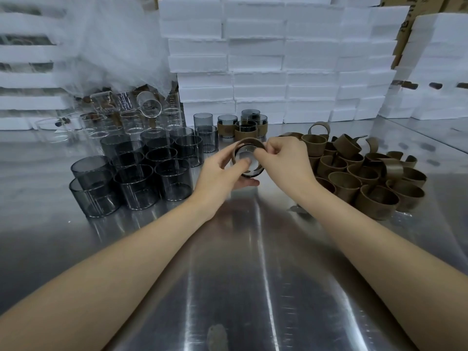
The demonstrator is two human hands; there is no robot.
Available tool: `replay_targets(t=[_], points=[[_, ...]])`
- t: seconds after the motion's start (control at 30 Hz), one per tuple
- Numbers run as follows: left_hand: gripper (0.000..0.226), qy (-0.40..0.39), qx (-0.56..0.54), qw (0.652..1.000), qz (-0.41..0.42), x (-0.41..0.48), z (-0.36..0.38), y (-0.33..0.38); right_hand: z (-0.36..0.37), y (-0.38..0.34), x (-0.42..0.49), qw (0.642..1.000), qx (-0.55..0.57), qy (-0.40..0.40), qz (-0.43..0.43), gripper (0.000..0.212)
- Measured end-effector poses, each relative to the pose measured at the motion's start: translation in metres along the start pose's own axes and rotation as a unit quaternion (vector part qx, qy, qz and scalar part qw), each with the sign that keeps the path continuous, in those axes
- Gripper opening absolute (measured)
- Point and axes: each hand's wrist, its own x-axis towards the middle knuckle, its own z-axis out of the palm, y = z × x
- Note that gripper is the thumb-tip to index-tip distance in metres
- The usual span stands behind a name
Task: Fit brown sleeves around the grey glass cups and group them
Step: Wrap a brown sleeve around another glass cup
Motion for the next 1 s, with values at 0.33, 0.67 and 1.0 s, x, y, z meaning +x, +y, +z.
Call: replay_targets(t=[0.33, 0.67, 1.0], points=[[0.052, 0.021, 0.032, 0.999, -0.014, 0.005, 0.001, -0.005, -0.009, 0.011, 0.013, 0.994, 0.067, -0.069, 0.057, 0.036], [0.053, 0.02, 0.03, 0.999, 0.0, 0.005, 0.001, -0.007, -0.018, 0.012, 0.016, 0.984, 0.098, -0.122, 0.087, 0.038], [0.041, 0.015, -0.009, 1.0, 0.019, 0.005, -0.004, -0.003, -0.02, 0.003, 0.013, 0.982, 0.139, -0.083, 0.096, 0.032]])
